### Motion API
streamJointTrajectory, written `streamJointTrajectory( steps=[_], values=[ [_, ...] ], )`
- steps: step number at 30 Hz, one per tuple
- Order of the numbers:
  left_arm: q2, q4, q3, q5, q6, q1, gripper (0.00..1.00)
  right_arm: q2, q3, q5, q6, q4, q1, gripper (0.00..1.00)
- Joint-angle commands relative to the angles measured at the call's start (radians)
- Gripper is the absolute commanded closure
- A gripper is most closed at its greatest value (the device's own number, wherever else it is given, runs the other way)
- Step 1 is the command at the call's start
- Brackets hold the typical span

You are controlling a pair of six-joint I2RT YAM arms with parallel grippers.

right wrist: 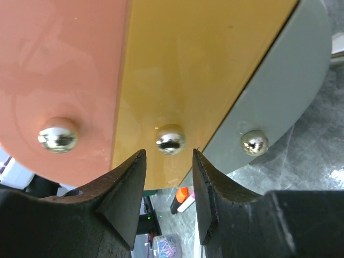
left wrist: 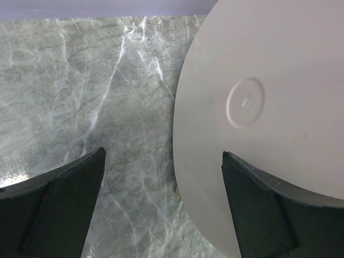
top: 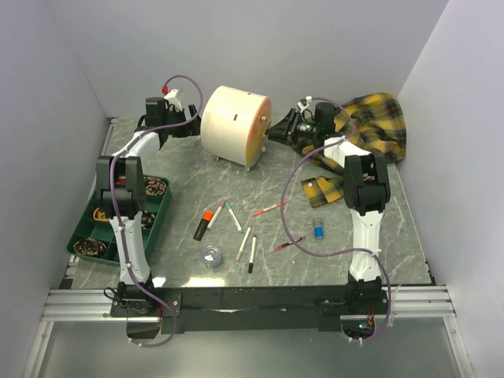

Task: Sort the stationery into containers
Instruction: Open the drawer in the storage box.

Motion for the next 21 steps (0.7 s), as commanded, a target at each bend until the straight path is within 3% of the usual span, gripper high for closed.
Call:
streamJointTrajectory(
  steps=[1, 21],
  values=[
    [0.005, 0.001, 0.023, 0.002, 0.025, -0.011, 0.05, 0.019, 0.044, -0.014, 0.008, 0.030, 0.014, 0.53],
    [0.013, -0.004, 0.036, -0.007, 0.035, -0.020, 0.04, 0.062, 0.097, -0.011, 0.017, 0.028, 0.028, 0.55]
  ],
)
